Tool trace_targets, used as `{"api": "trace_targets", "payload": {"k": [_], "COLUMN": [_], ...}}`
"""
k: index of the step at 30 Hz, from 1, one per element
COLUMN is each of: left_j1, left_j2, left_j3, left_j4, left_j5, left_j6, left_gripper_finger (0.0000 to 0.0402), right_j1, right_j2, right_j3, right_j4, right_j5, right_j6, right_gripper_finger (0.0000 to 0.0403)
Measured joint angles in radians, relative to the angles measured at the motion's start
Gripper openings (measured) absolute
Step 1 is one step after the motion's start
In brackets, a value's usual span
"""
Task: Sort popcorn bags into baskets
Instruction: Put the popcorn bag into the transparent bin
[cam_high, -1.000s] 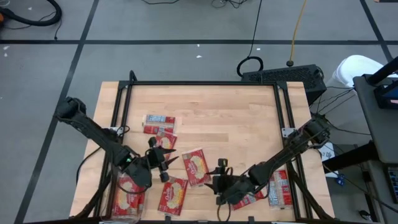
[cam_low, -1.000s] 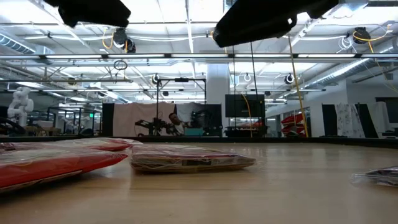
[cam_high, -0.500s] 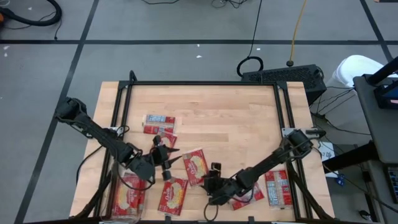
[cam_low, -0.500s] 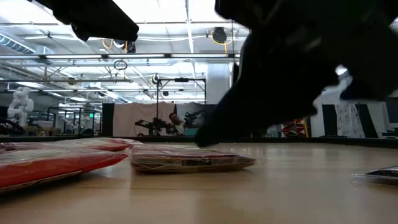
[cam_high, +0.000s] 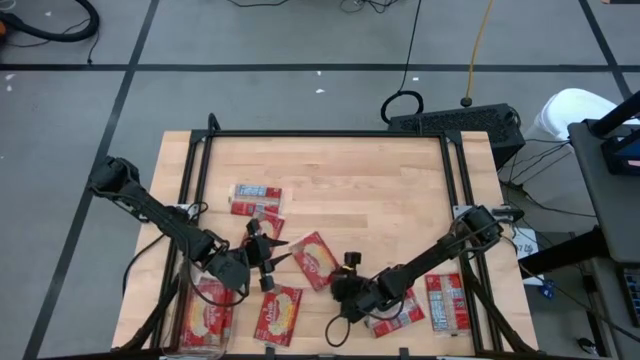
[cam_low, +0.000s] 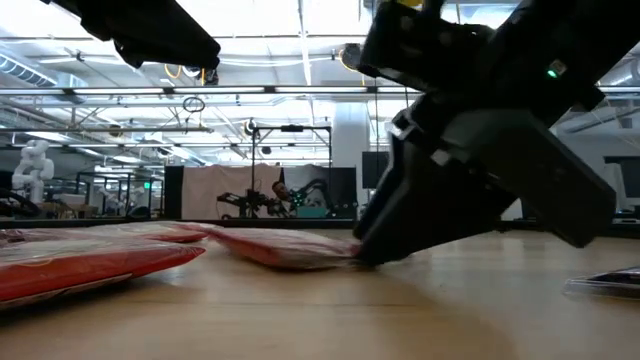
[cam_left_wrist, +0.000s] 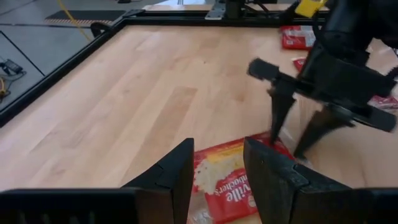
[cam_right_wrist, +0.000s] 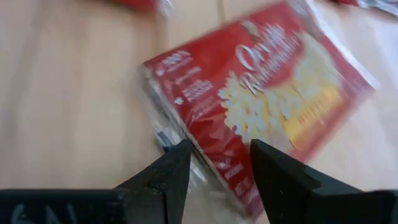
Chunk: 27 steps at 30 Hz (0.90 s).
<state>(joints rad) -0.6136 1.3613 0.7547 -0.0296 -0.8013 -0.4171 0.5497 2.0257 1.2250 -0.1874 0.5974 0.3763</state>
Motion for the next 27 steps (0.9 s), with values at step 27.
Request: {"api": "trace_targets", "payload": {"k": [27], "left_j1": [0.000], "left_j2": [0.000], "left_j3": [0.000], "left_j4": [-0.113], "left_j5": [-0.001], "left_j6": [-0.136], "left_gripper_finger": [0.0145], "right_j1": [0.033], "right_j2": [-0.128], "right_j3": [-0.060], "right_j4": [-0.082], "right_j5": [0.005], "right_j6": [-0.029], "right_gripper_finger": [0.0178]}}
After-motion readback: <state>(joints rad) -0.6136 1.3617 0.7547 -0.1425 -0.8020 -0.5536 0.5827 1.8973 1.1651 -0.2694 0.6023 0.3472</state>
